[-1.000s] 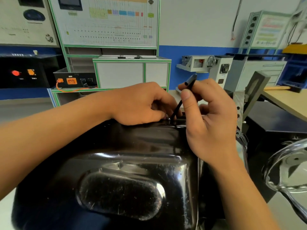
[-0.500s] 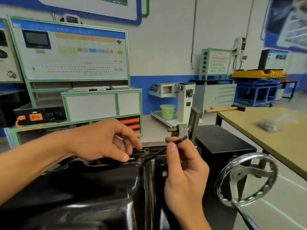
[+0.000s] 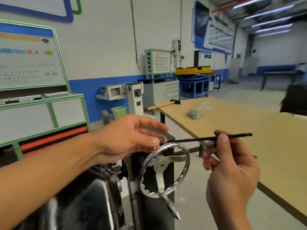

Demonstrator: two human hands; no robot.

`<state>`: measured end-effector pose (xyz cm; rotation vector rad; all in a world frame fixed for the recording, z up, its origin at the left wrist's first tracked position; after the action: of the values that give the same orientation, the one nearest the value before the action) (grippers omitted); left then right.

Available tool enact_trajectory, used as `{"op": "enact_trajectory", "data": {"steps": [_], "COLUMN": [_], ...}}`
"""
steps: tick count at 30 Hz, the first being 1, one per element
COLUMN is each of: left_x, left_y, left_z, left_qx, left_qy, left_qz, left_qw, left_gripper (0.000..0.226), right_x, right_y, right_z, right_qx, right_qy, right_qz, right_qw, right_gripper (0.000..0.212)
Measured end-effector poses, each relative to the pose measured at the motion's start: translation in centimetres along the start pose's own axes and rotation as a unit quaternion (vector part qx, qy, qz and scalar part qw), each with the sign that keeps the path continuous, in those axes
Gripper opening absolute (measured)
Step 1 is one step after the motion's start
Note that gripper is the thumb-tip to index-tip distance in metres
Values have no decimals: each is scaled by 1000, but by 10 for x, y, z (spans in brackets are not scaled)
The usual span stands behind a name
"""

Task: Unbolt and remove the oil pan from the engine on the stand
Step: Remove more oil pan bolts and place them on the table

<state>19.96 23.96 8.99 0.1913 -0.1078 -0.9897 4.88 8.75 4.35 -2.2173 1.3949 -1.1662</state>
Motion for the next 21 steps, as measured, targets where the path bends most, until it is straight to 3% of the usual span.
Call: {"op": "enact_trajectory", "data": {"steps": [5,10,13,17,21], "left_x": [94,185,225,251,259], "left_y": [-85,-171,-207,-221,-223], "left_z": [-4,-32,-57,-89,-88], "left_qx": [47,25,13,105,255], "left_qy": [-16,11,34,41,-51], "left_qz": [-2,24,49,95,93], "left_qw": [999,999,998,989,961], "left_gripper": [24,18,17,13,9], "right_x": [46,79,94,104,106], "right_y": [109,192,216,227,235], "right_z": [-23,-42,-35,-18,-11], "right_qx": [-87,-151,-188,-219,-220], "right_qy": [52,76,57,12,-11], "right_qz": [145,249,257,237,243], "right_qw": [984,954,946,946,945], "right_gripper": [20,22,23,24,23]}}
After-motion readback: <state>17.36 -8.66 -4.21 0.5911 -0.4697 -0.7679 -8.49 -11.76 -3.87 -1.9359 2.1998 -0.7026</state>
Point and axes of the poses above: each hand's wrist, its own x-axis towards the middle knuckle, its own y-axis out of the back of the hand, z = x × y, the point moved 10 cm from there along x, towards the middle knuckle, and after that the axes turned 2 degrees about y, right-handed, at the moved point
